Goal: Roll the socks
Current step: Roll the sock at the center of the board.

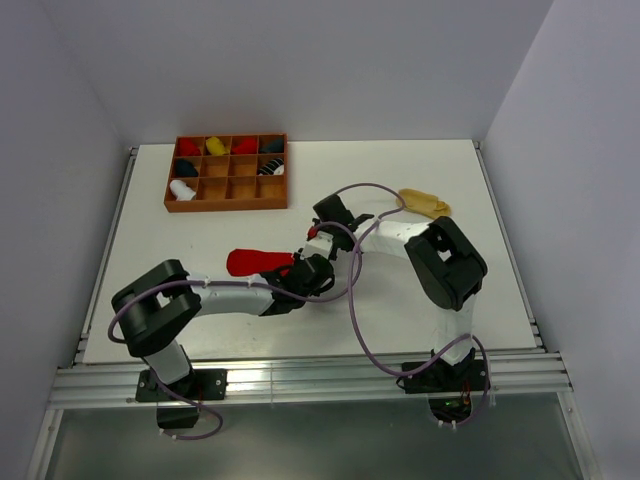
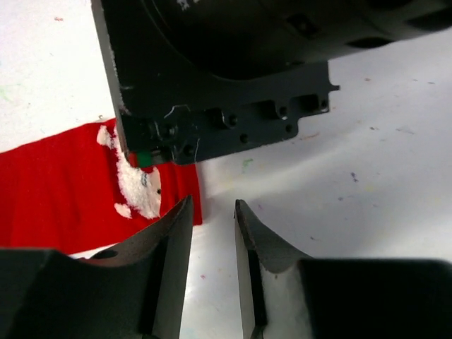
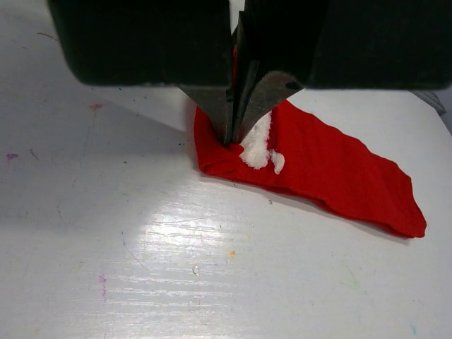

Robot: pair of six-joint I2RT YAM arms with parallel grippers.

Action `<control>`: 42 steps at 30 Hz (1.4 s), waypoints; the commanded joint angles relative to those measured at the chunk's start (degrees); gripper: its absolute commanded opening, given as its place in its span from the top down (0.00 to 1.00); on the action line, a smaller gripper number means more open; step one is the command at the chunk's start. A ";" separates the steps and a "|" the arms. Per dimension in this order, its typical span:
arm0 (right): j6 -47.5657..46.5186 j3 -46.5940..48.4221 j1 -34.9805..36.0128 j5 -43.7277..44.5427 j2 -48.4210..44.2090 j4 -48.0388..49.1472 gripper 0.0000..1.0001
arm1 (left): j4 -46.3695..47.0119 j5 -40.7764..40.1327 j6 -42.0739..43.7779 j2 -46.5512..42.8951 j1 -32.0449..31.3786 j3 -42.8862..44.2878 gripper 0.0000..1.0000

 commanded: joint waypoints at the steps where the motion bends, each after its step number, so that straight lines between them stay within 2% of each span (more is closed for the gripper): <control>1: -0.74 -0.58 0.50 1.94 3.56 -5.91 0.98 | 1.79 -4.67 2.82 1.94 -0.31 2.92 0.66; 16: -0.74 -0.58 0.50 1.23 4.09 -5.91 0.98 | -3.31 -7.14 0.44 7.48 -0.31 5.73 0.68; 24: -0.66 -0.41 0.50 1.14 4.17 -6.00 0.98 | -13.85 -9.69 -4.12 10.46 -0.31 8.02 0.68; 30: -0.57 -0.41 0.50 0.97 4.26 -6.00 0.97 | -17.90 -7.33 -4.83 13.10 -0.22 8.99 0.70; 38: -0.48 -0.41 0.50 0.97 3.91 -6.08 0.97 | -17.99 -3.27 -3.69 14.16 -0.13 9.34 0.82; 42: -0.39 -1.11 0.50 0.71 3.30 -5.12 0.97 | -18.16 -1.34 -4.21 13.90 0.65 8.90 0.97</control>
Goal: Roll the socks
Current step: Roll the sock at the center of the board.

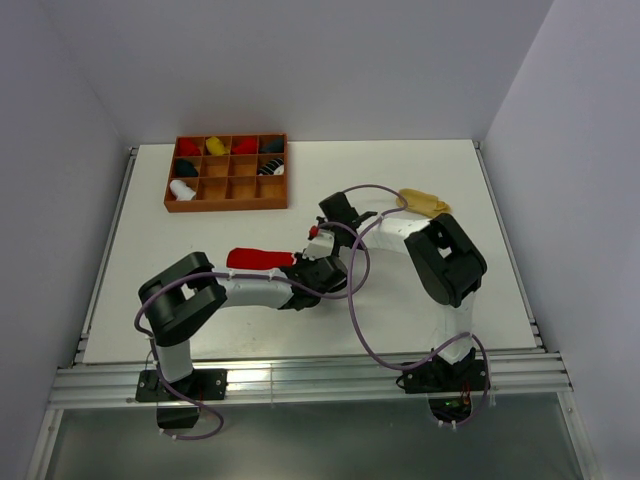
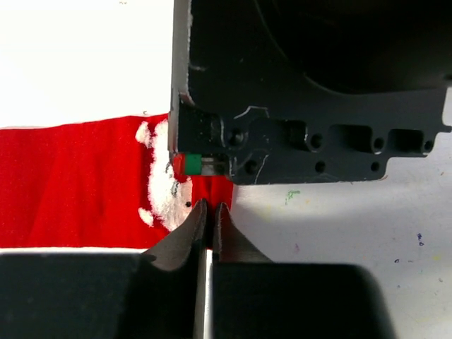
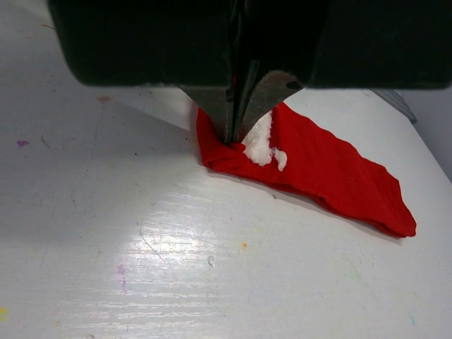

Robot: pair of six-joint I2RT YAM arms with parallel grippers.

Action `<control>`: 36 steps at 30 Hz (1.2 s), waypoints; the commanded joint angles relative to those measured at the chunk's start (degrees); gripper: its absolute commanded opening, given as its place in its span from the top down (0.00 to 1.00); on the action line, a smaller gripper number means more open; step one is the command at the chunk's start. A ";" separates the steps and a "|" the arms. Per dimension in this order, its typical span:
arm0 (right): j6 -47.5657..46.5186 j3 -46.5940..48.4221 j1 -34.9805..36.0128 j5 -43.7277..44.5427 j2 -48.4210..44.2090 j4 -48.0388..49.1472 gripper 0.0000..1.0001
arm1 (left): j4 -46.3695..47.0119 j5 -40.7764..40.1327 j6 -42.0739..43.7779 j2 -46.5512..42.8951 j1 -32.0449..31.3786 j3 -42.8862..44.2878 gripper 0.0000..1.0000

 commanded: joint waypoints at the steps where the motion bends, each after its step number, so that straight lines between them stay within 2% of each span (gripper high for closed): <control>1: -2.16 -1.66 2.73 4.71 2.05 -4.94 0.97 | -7.13 11.18 3.87 3.95 1.96 0.05 1.00; 4: -1.72 -3.32 2.29 2.43 0.56 -1.61 0.93 | -5.56 14.25 3.26 0.97 3.81 -1.88 1.00; 12: -2.07 -5.96 1.32 1.54 -6.38 5.60 0.82 | 1.39 33.48 -2.45 -10.19 15.40 -10.57 1.00; 20: 0.30 -12.02 0.80 1.89 -11.22 12.98 0.67 | 9.29 46.77 -10.45 -10.82 23.67 -17.26 1.00; 30: 2.15 -14.23 0.71 -0.75 -6.48 22.12 0.66 | 17.83 56.54 -17.66 -10.46 29.12 -22.80 1.00; 36: 2.85 -13.44 0.71 -1.54 -2.09 23.89 0.62 | 21.43 59.96 -20.74 -10.81 31.50 -25.61 1.00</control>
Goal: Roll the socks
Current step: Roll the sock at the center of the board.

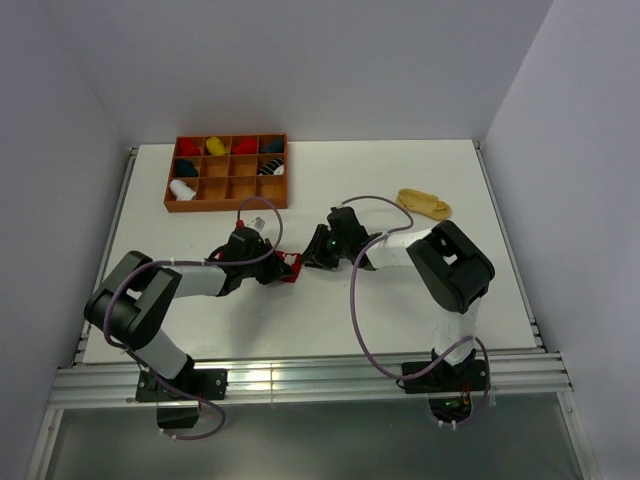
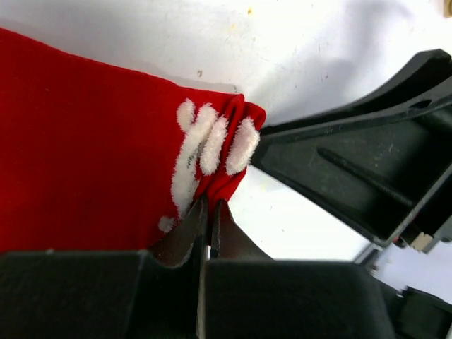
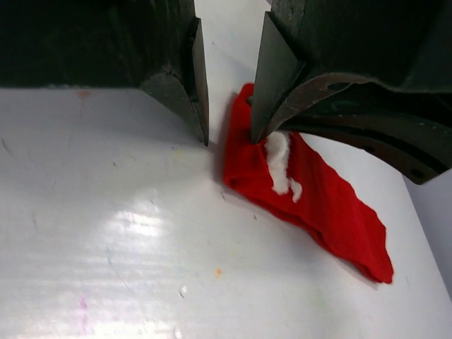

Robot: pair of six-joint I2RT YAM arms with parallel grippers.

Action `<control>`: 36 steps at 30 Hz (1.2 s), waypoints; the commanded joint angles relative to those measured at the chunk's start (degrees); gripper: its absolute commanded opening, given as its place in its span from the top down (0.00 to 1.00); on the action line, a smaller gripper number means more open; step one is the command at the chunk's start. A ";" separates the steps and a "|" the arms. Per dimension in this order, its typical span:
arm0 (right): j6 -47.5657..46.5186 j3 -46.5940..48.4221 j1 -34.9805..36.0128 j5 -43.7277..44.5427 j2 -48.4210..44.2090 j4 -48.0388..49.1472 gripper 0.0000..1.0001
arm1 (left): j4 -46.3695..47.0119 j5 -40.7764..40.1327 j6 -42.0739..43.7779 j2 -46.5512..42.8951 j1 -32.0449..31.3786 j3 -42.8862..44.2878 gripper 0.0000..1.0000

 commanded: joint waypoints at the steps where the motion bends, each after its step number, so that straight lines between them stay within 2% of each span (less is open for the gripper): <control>1: 0.49 0.51 -0.12 -0.03 2.79 3.06 0.62 | -2.56 3.44 -2.62 1.51 1.25 -3.43 1.00; 9: 1.11 0.68 -0.21 -2.05 6.13 4.55 0.61 | 2.71 8.36 -5.08 2.74 4.24 -6.33 1.00; 15: 0.84 1.13 -0.21 -3.81 8.15 4.47 0.61 | 4.03 8.98 -5.70 3.62 4.95 -6.95 1.00; 18: 0.67 1.04 -0.21 -4.60 8.60 4.73 0.68 | 4.30 8.98 -5.79 3.53 5.12 -7.12 1.00; 21: 0.23 1.04 -0.30 -4.95 8.33 4.56 0.87 | 4.39 9.07 -5.79 3.53 5.21 -7.30 1.00; 22: 0.14 1.12 -0.21 -4.69 7.99 4.03 0.97 | 4.21 9.07 -5.61 3.53 5.21 -7.21 1.00; 23: -0.47 1.39 -0.21 -3.99 7.81 3.16 1.00 | 3.86 8.81 -5.35 3.27 5.21 -7.04 1.00; 26: -1.61 1.74 -0.21 -2.32 5.97 0.26 1.00 | 2.11 7.93 -4.04 1.44 5.21 -6.34 0.98; 29: -2.58 2.70 -0.21 0.66 3.94 -4.12 1.00 | -3.07 4.78 -1.49 -2.16 5.03 -4.84 0.85; 30: -2.67 2.97 -0.21 2.32 3.16 -5.36 1.00 | -5.78 1.98 -0.87 -3.48 4.51 -4.49 0.74; 32: -3.20 4.28 -0.12 3.65 2.62 -9.04 1.00 | -9.22 -0.93 0.80 -7.43 3.72 -3.09 0.65; 35: -3.46 5.34 0.14 5.24 1.92 -12.39 1.00 | -15.99 -9.80 3.70 -12.61 -0.57 -0.37 0.49; 36: -3.55 5.78 0.23 5.85 1.83 -13.19 1.00 | -16.87 -12.17 4.49 -13.77 -1.81 0.43 0.46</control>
